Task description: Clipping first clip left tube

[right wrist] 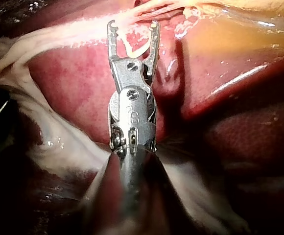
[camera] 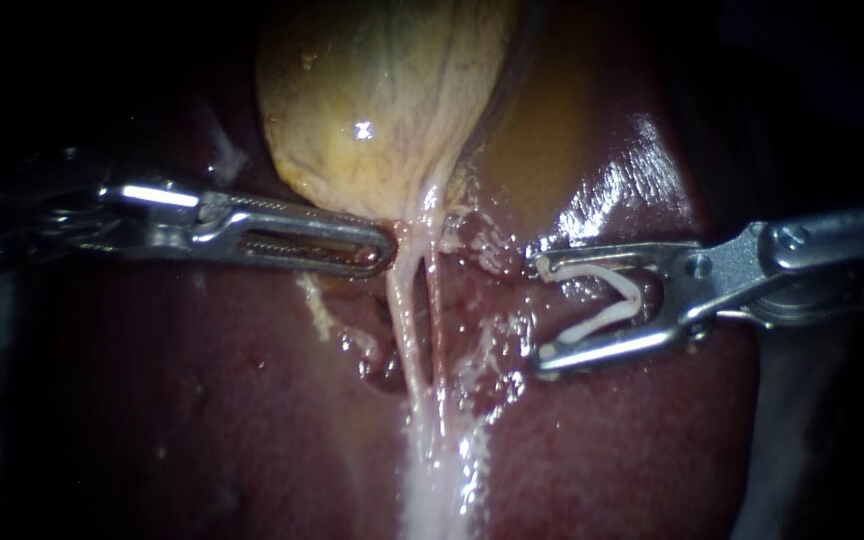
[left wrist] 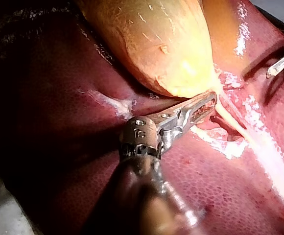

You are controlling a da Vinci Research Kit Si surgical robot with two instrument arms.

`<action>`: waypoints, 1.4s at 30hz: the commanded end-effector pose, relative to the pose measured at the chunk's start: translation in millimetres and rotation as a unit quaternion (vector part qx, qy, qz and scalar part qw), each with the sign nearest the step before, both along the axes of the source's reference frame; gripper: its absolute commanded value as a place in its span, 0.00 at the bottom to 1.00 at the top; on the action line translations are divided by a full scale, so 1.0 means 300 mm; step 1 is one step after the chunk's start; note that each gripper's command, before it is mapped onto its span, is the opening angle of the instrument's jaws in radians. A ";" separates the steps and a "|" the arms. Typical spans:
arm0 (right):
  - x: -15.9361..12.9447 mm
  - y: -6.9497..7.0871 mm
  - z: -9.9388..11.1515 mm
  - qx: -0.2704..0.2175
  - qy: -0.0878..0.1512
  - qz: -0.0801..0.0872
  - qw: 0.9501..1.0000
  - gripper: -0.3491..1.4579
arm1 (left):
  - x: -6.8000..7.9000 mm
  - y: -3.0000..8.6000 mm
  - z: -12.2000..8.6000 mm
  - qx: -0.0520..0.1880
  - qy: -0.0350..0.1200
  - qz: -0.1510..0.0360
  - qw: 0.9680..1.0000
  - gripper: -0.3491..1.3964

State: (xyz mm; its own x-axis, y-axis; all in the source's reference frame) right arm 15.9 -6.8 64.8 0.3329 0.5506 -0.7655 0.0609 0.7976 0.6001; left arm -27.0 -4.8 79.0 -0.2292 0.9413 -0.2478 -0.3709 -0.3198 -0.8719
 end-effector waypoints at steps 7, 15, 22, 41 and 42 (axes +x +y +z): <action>0.0001 0.0000 0.0000 0.000 0.000 0.000 1.000 0.47 | 0.0015 -0.0004 -0.0036 0.002 -0.001 0.001 1.000 0.00; 0.0003 -0.0001 0.0000 0.000 0.000 0.000 1.000 0.47 | 0.0080 0.0007 -0.0151 0.007 0.000 0.000 1.000 0.00; 0.0006 -0.0001 -0.0001 0.000 0.000 0.000 1.000 0.47 | 0.0093 0.0000 -0.0232 0.008 -0.004 -0.007 1.000 0.00; 0.0157 -0.0079 0.0047 -0.002 0.007 -0.008 1.000 0.47 | 0.0080 -0.0014 -0.0262 0.011 -0.005 -0.012 1.000 0.00; 0.0178 -0.0088 0.0055 -0.005 0.009 -0.011 1.000 0.47 | 0.0080 -0.0014 -0.0262 0.011 -0.005 -0.012 1.000 0.00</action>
State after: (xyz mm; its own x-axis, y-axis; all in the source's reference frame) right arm 21.7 -9.6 66.6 0.3296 0.5350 -0.7779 0.0903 0.8023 0.5900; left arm -24.5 -5.2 71.1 -0.2047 0.9516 -0.2294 -0.3683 -0.2920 -0.8827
